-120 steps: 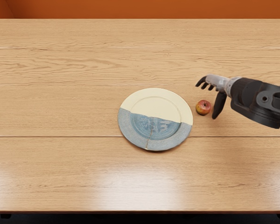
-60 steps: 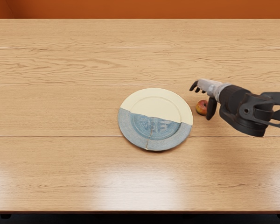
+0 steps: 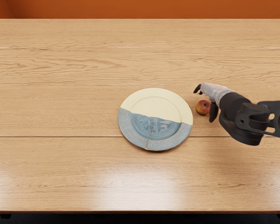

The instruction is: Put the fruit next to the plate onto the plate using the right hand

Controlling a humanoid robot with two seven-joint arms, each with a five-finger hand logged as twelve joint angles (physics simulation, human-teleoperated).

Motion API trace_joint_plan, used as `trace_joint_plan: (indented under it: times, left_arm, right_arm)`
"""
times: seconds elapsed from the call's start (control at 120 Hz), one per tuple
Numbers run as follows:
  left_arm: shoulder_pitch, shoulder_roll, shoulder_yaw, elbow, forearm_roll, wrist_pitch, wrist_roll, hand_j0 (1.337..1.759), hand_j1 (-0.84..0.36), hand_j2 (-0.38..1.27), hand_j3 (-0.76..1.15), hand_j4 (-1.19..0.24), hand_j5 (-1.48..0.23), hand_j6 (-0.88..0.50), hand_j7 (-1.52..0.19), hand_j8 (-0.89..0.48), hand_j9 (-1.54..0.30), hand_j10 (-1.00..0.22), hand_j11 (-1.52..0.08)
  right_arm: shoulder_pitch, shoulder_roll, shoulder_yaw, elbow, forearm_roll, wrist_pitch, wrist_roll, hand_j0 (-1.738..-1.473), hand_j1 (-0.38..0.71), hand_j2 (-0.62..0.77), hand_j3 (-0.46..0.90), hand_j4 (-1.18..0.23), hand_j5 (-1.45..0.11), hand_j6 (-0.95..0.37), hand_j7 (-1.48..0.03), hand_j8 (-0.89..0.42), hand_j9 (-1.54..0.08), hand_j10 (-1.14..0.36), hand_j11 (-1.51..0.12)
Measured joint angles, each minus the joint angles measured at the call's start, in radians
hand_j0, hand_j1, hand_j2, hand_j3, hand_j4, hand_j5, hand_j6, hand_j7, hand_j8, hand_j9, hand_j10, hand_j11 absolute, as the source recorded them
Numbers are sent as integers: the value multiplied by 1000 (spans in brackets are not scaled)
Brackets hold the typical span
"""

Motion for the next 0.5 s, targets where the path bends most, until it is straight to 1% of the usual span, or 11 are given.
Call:
trace_joint_plan:
  times: [0.15,0.325,0.5]
  left_arm:
    - [0,0,0,0,0,0,0,1658,349,0,0,0,0,0,0,0,0,0,0]
    - [0,0,0,0,0,0,0,1658,349,0,0,0,0,0,0,0,0,0,0]
    - [0,0,0,0,0,0,0,1658,349,0,0,0,0,0,0,0,0,0,0]
  right_arm:
    - [-14,35,4,-45,1,-2,0,-1658,-24,-52,0,-274,-354,-275,-353,-275,-354,-274,-354]
    - [-19,45,5,-61,2,-3,0,-1658,-20,-53,0,-277,-358,-278,-358,-278,-358,-277,-358]
    - [-29,47,6,-71,3,-4,0,-1658,19,-59,0,-310,-401,-311,-400,-310,-401,-310,-401]
